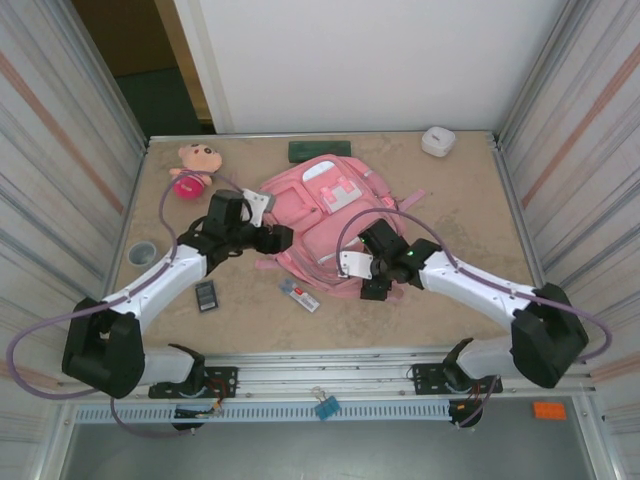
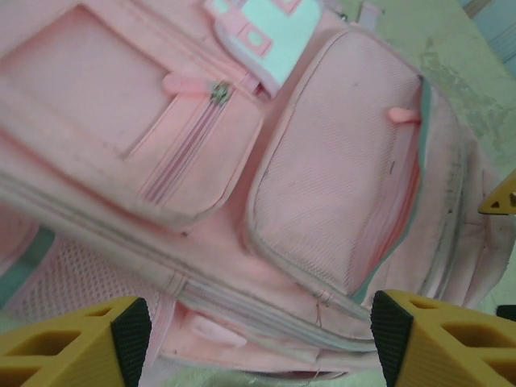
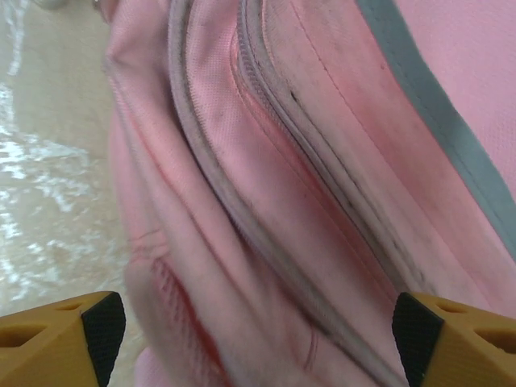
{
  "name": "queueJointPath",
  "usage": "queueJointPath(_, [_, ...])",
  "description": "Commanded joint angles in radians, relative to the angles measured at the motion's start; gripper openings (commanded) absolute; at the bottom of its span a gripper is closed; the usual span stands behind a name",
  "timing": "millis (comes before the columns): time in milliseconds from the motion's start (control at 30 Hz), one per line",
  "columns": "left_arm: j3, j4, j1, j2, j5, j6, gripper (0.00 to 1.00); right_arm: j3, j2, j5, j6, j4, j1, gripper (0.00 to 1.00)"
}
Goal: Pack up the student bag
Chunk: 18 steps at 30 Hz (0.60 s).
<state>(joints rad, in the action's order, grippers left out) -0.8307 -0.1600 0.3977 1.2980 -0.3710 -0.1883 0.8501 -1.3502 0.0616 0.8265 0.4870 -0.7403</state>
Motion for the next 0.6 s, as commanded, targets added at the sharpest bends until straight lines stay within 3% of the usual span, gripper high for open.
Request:
queueJointPath(0, [0.016,0.037,-0.007,-0.056,-0.031,-0.042,0.74,-0.031,-0.045,0.044,0.122,-0.174,-0.005,0.88])
queueJointPath(133, [0.051,0.060,-0.014,-0.060,-0.014,-0.064,0.75,-0.048,-0.120,0.051,0.151,-0.239,0.004,0.86])
queueJointPath(200, [0.073,0.087,-0.021,-0.062,-0.010,-0.083,0.75,-0.048,-0.151,0.064,0.163,-0.231,0.001,0.79])
queueJointPath(267, [0.085,0.099,-0.026,-0.061,-0.004,-0.097,0.75,-0.045,-0.158,0.092,0.167,-0.216,-0.007,0.59])
queueJointPath(300, [0.088,0.102,-0.027,-0.061,-0.003,-0.103,0.74,-0.039,-0.154,0.102,0.165,-0.203,-0.010,0.46])
queueJointPath(333, [0.092,0.105,-0.029,-0.062,-0.003,-0.104,0.74,-0.021,-0.141,0.102,0.155,-0.163,-0.011,0.24])
queueJointPath(367, [0.093,0.106,-0.029,-0.062,-0.003,-0.105,0.74,0.004,-0.125,0.096,0.132,-0.129,-0.009,0.09])
queueJointPath(400, [0.095,0.108,-0.030,-0.064,-0.002,-0.104,0.74,0.021,-0.103,0.085,0.119,-0.103,-0.007,0.00])
queueJointPath(567, [0.112,0.158,-0.030,-0.092,-0.013,-0.108,0.73,0.136,0.058,-0.037,0.076,-0.023,0.027,0.00])
